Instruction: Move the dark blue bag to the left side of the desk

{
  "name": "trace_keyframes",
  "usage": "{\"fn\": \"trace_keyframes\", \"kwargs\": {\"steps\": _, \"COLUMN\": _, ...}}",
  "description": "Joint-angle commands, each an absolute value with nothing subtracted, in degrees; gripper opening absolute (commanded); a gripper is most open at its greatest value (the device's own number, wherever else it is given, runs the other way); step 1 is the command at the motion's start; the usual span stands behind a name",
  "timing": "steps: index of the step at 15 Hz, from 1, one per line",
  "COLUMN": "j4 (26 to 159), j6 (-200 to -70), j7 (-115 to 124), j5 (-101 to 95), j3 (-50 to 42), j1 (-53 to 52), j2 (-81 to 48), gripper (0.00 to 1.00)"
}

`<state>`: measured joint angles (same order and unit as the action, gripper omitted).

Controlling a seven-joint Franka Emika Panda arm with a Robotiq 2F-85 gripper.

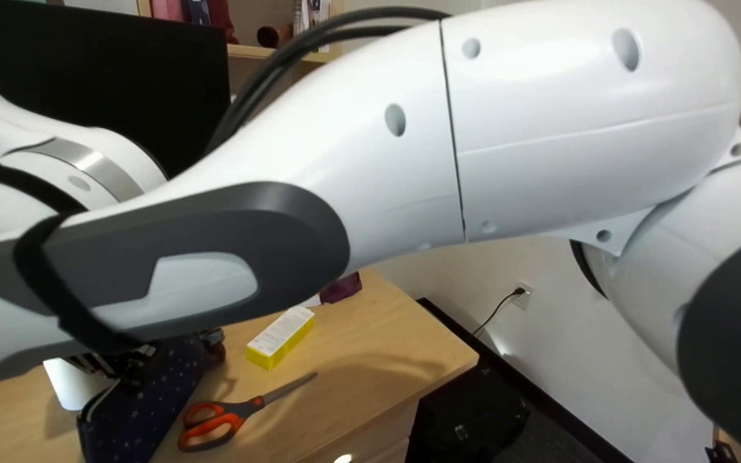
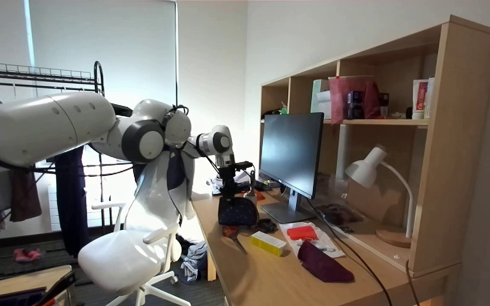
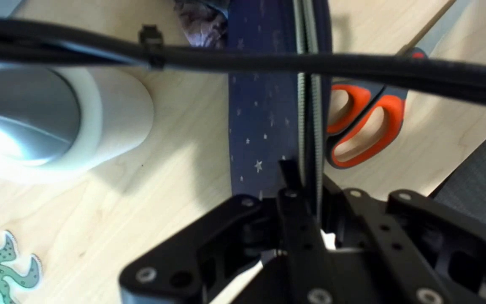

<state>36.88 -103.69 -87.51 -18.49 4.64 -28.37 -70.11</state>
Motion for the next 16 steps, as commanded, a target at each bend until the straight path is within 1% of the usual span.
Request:
{"fn": "trace_keyframes", "kwargs": {"steps": 1, "j4": 31.34, "j6": -101.93, "j7": -97.72, "j5": -18.11, "j3": 5.60, "j1": -28.46, "j2": -73.34, "gripper": 0.09}}
{"fn": "trace_keyframes", "kwargs": {"steps": 3, "j4": 30.95, "j6": -101.38, "j7": -100.80, "j5": -18.01, "j3": 5.34, "j1": -28.75, "j2": -73.76, "gripper": 0.09}}
{"fn": "trace_keyframes", "kwargs": {"steps": 4, "j4": 30.74, "j6": -101.01, "j7": -100.73, "j5": -18.16, "j3": 4.81, "j1": -29.04, "j2": -73.92, "gripper": 0.34}}
{"fn": "trace_keyframes", "kwargs": {"steps": 5, "j4": 30.28, "j6": -100.78, "j7": -99.92, "j5": -18.30, "j3": 4.25, "j1": -29.35, "j2": -74.21, "gripper": 0.34}}
{"fn": "trace_keyframes", "kwargs": {"steps": 8, "j4": 28.62, "j6": -100.61, "j7": -96.67, "j5": -18.35, "j3": 2.96, "j1": -29.90, "j2": -75.02, "gripper": 0.49}}
{"fn": "trace_keyframes", "kwargs": {"steps": 13, "j4": 25.42, "j6": -100.38, "j7": -90.85, "j5": -18.50, "j3": 0.86, "j1": -30.76, "j2": -76.12, "gripper": 0.82}}
{"fn": "trace_keyframes", "kwargs": {"steps": 16, "j4": 23.77, "j6": -98.06, "j7": -85.23, "j5": -18.49, "j3": -0.57, "j1": -31.58, "j2": -75.91, "gripper": 0.98}}
